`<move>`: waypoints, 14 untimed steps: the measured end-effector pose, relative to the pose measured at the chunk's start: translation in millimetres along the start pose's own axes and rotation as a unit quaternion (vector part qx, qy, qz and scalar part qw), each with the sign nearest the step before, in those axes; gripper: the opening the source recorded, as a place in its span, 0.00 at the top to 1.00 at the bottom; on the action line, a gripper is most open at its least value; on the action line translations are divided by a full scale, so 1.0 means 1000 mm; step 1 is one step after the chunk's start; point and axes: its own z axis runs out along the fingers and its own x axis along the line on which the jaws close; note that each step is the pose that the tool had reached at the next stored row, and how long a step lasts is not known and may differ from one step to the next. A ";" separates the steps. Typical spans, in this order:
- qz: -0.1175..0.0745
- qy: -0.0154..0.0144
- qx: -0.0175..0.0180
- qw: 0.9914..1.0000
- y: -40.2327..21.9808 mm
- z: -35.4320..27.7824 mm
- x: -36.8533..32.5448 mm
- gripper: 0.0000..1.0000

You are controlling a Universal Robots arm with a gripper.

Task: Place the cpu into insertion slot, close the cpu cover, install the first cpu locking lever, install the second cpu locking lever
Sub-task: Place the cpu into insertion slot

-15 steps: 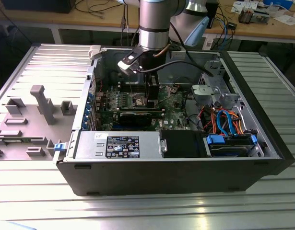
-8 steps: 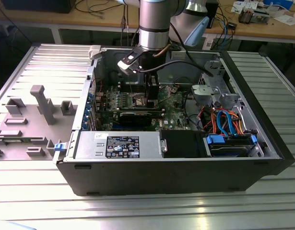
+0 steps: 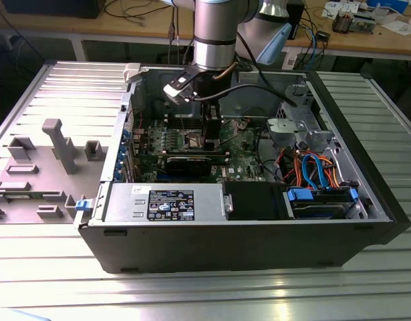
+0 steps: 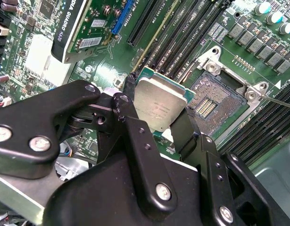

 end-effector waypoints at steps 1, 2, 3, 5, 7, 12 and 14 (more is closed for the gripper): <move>0.001 0.000 0.000 1.000 0.0000 0.0000 0.0000 0.45; 0.001 0.000 0.000 1.000 0.0000 0.0000 0.0000 0.45; 0.002 -0.001 0.000 1.000 0.0000 0.0001 0.0000 0.45; 0.003 -0.001 0.001 1.000 0.0000 0.0001 0.0000 0.45; 0.005 -0.002 0.001 1.000 0.0000 0.0001 0.0000 0.45; 0.008 -0.002 0.002 1.000 0.0000 0.0002 0.0000 0.45; 0.010 -0.003 0.002 1.000 0.0000 0.0003 0.0001 0.45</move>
